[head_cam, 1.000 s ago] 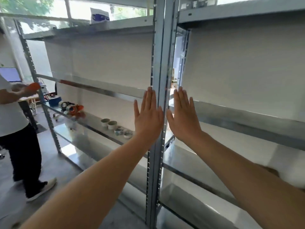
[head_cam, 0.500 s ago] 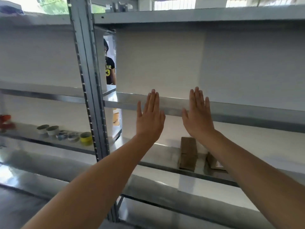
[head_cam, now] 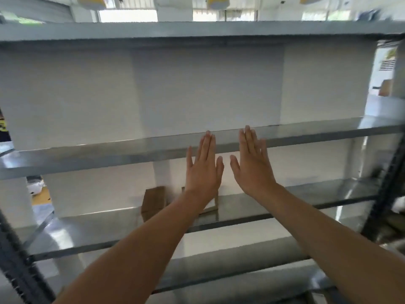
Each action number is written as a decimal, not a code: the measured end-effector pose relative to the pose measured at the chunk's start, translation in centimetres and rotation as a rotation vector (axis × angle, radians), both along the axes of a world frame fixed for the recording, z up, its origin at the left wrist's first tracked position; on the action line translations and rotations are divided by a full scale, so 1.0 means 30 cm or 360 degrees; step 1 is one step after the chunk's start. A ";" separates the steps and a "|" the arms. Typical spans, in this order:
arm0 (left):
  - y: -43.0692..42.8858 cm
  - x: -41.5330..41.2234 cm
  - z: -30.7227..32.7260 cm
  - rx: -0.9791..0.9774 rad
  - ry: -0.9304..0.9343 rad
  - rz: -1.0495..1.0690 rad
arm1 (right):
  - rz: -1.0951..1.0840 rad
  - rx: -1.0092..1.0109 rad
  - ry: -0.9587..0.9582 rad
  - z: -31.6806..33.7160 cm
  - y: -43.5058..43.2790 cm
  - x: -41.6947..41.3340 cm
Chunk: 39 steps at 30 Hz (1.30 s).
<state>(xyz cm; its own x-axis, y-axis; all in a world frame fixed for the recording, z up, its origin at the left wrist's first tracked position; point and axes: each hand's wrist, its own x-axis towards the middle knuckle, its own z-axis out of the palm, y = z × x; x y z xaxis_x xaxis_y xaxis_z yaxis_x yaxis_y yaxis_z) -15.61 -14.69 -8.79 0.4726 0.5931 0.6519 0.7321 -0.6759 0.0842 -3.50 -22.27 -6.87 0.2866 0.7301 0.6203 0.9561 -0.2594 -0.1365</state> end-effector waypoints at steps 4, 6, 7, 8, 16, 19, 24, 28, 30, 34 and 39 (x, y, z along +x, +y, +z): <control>-0.123 0.267 -0.009 0.0011 0.0047 -0.0321 | -0.0283 0.0026 0.0050 -0.037 -0.192 0.209; -0.198 0.401 -0.014 0.0002 0.0041 -0.0468 | -0.0437 0.0004 0.0078 -0.065 -0.305 0.314; -0.237 0.468 -0.016 -0.0002 0.0028 -0.0540 | -0.0506 -0.0017 0.0084 -0.077 -0.361 0.364; -0.277 0.531 -0.020 -0.0010 0.0013 -0.0608 | -0.0572 -0.0037 0.0085 -0.089 -0.416 0.411; -0.525 0.899 -0.143 -0.0143 0.0058 -0.1191 | -0.1052 -0.0160 0.0147 -0.169 -0.702 0.640; -0.566 1.018 -0.164 -0.0230 0.0036 -0.1364 | -0.1175 -0.0200 0.0136 -0.168 -0.753 0.706; -0.611 1.187 -0.185 -0.0349 -0.0019 -0.1656 | -0.1405 -0.0262 0.0160 -0.164 -0.798 0.818; -0.599 1.305 -0.226 -0.0455 0.0003 -0.1756 | -0.1535 -0.0306 0.0195 -0.188 -0.769 0.910; -0.578 1.354 -0.265 -0.0502 0.0038 -0.1804 | -0.1590 -0.0326 0.0225 -0.221 -0.741 0.948; -0.518 1.450 -0.346 -0.0498 0.0151 -0.1845 | -0.1696 -0.0360 0.0327 -0.319 -0.702 1.011; -0.497 1.536 -0.447 -0.0356 0.0285 -0.1863 | -0.1749 -0.0550 0.0275 -0.426 -0.736 1.066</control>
<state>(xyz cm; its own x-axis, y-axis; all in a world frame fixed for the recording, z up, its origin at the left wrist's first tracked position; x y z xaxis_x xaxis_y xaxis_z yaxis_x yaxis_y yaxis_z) 30.45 -29.60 -22.21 0.8728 -0.1639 0.4597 -0.3016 -0.9216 0.2442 28.46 -44.36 -19.63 0.9315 0.1582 0.3274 0.1685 -0.9857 -0.0031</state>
